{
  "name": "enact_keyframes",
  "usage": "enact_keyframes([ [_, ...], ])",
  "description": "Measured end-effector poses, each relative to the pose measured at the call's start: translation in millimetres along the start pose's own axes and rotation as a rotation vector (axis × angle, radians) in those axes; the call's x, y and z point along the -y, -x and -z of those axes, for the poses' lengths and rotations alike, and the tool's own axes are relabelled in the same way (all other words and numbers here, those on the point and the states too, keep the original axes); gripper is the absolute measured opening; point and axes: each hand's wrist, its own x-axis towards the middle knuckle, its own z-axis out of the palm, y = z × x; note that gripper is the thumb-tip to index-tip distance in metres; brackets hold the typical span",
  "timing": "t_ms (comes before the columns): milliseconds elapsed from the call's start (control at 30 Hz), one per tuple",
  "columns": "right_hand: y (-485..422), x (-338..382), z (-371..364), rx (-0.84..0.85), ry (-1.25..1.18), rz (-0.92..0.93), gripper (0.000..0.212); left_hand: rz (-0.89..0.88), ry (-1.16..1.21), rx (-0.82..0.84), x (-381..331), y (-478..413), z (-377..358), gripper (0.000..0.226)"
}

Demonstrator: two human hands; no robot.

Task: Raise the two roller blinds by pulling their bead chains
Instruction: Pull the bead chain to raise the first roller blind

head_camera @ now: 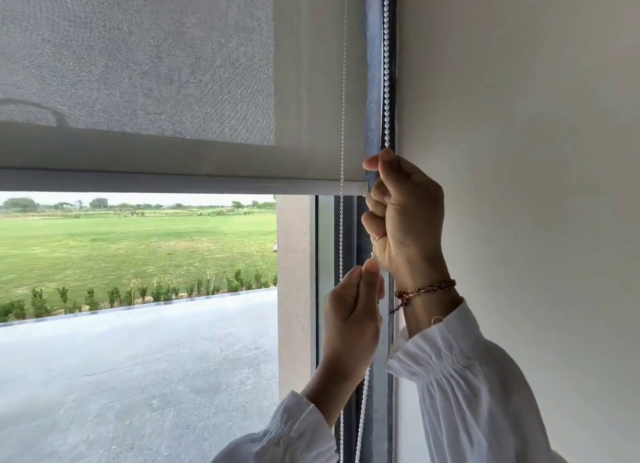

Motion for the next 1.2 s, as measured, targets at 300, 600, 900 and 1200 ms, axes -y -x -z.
enact_keyframes([
  [300, 5, -3, 0, -0.015, 0.014, 0.077, 0.027, 0.001, -0.015, -0.005, 3, -1, 0, 0.042],
  [600, 14, -5, 3, -0.01, 0.003, 0.068, 0.028, -0.006, -0.006, 0.027, 3, 8, 5, 0.041],
  [900, 17, -4, 6, 0.017, 0.026, 0.036, 0.025, -0.013, -0.002, 0.045, 5, 15, 7, 0.037],
  [1200, 18, -2, 6, 0.019, 0.038, 0.009, 0.025, -0.012, -0.009, 0.059, 7, 16, 9, 0.036],
])
